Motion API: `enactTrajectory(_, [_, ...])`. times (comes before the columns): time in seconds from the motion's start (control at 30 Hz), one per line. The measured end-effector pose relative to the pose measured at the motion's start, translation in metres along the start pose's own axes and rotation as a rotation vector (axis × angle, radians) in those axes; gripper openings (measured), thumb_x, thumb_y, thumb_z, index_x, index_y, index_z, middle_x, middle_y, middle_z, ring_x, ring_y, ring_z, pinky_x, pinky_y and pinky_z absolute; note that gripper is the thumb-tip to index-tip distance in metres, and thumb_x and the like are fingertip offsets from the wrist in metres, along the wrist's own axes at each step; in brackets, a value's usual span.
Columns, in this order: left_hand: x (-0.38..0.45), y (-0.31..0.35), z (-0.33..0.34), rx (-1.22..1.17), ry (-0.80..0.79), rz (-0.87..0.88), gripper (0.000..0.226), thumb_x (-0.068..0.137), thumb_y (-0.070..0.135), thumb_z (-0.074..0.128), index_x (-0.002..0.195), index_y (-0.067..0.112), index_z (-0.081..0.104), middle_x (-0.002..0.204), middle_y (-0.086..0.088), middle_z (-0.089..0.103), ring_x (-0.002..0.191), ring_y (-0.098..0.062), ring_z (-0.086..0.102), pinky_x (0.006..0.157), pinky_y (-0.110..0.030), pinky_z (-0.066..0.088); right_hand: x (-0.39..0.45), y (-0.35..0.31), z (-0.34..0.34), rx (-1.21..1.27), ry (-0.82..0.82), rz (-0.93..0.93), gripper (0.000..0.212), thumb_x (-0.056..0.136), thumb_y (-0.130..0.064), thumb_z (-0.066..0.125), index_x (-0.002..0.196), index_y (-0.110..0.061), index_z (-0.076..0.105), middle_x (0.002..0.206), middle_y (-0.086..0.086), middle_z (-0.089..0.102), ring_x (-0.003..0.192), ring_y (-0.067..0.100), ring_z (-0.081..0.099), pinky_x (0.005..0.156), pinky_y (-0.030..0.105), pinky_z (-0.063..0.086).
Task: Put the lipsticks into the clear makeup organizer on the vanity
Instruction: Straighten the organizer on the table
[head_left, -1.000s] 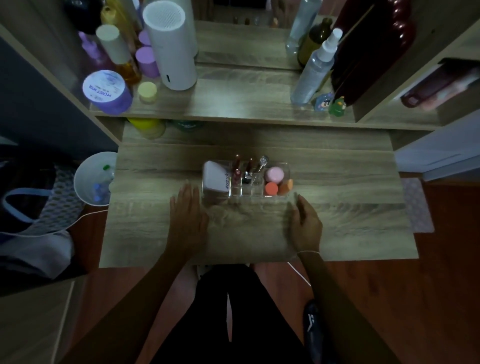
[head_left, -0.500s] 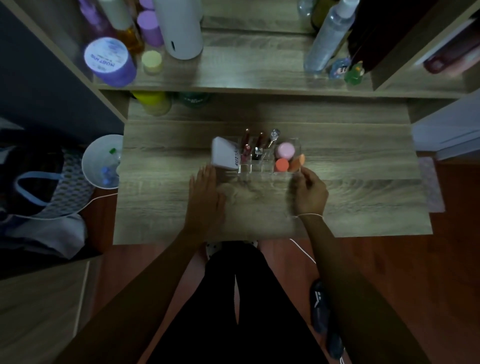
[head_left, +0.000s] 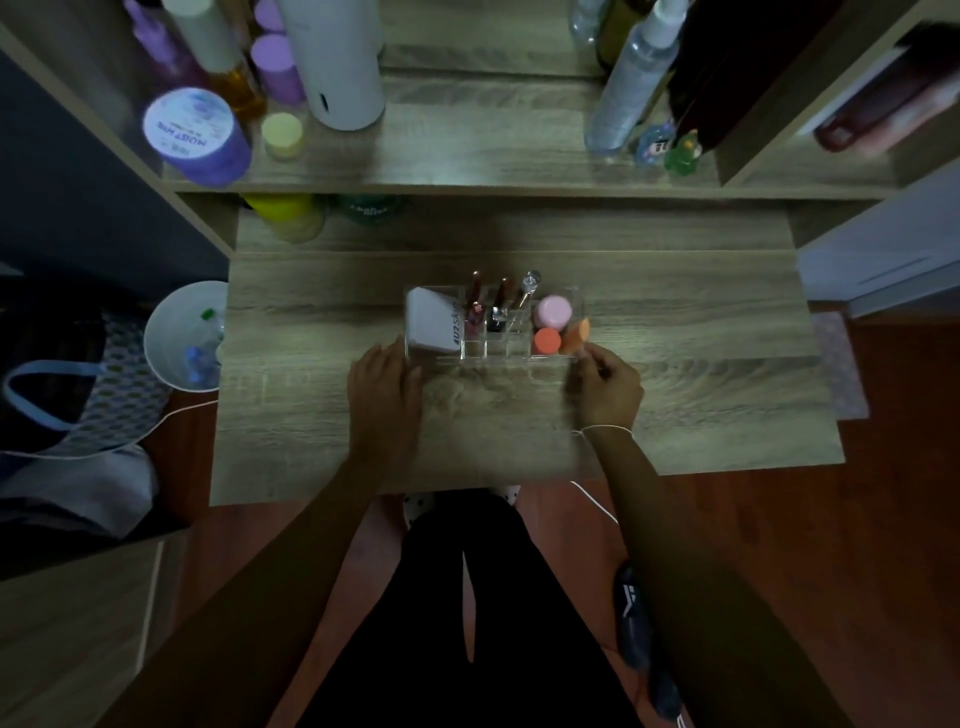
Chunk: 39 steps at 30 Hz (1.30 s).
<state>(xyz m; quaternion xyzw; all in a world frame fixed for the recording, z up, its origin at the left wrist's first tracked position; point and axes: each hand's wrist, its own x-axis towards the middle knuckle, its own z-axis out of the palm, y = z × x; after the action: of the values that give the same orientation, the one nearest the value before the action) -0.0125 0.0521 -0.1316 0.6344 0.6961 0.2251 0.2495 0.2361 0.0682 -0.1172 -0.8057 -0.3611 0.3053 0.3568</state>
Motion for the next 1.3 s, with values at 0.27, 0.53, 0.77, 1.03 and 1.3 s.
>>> enactTrajectory(0.27, [0.004,0.004,0.009,0.037,0.037,0.029,0.030,0.093,0.013,0.053,0.122,0.005,0.058,0.121,-0.019,0.063,0.123,-0.038,0.047,0.106,-0.051,0.032,0.016,0.000,-0.009,-0.001,0.035,0.029,0.019,0.088,-0.018,0.064,0.102,-0.010,0.074,0.101,0.012,0.076,0.087,0.017,0.068,0.080,0.020,0.046])
enactTrajectory(0.53, [0.017,0.037,0.024,0.036,0.036,0.050,0.024,0.087,0.012,0.060,0.111,0.010,0.064,0.110,-0.014,0.068,0.117,-0.037,0.050,0.099,-0.047,0.034,0.047,0.008,-0.035,0.040,0.055,0.069,0.017,0.086,-0.015,0.066,0.100,-0.007,0.074,0.098,0.014,0.076,0.083,0.012,0.065,0.073,0.013,0.044])
enactTrajectory(0.77, [0.033,0.064,0.051,0.083,-0.030,0.115,0.026,0.090,0.016,0.057,0.115,0.007,0.062,0.116,-0.014,0.066,0.116,-0.034,0.051,0.102,-0.046,0.035,0.079,0.017,-0.065,0.039,0.058,0.083,0.020,0.086,-0.006,0.062,0.102,-0.006,0.073,0.099,0.017,0.075,0.085,0.018,0.066,0.079,0.025,0.050])
enactTrajectory(1.03, [0.049,0.102,0.083,0.087,-0.089,0.132,0.029,0.091,0.017,0.059,0.117,0.003,0.060,0.115,-0.019,0.065,0.114,-0.035,0.052,0.099,-0.046,0.036,0.114,0.023,-0.098,0.077,0.099,0.117,0.018,0.088,-0.005,0.059,0.096,-0.009,0.075,0.095,0.014,0.075,0.085,0.021,0.067,0.076,0.021,0.049])
enactTrajectory(1.3, [0.064,0.134,0.104,0.074,-0.104,0.139,0.028,0.092,0.024,0.056,0.114,0.007,0.060,0.109,-0.015,0.065,0.106,-0.031,0.051,0.090,-0.041,0.039,0.148,0.029,-0.118,0.019,0.143,0.186,0.017,0.088,-0.013,0.061,0.096,-0.014,0.076,0.099,0.013,0.076,0.096,0.026,0.068,0.088,0.032,0.052])
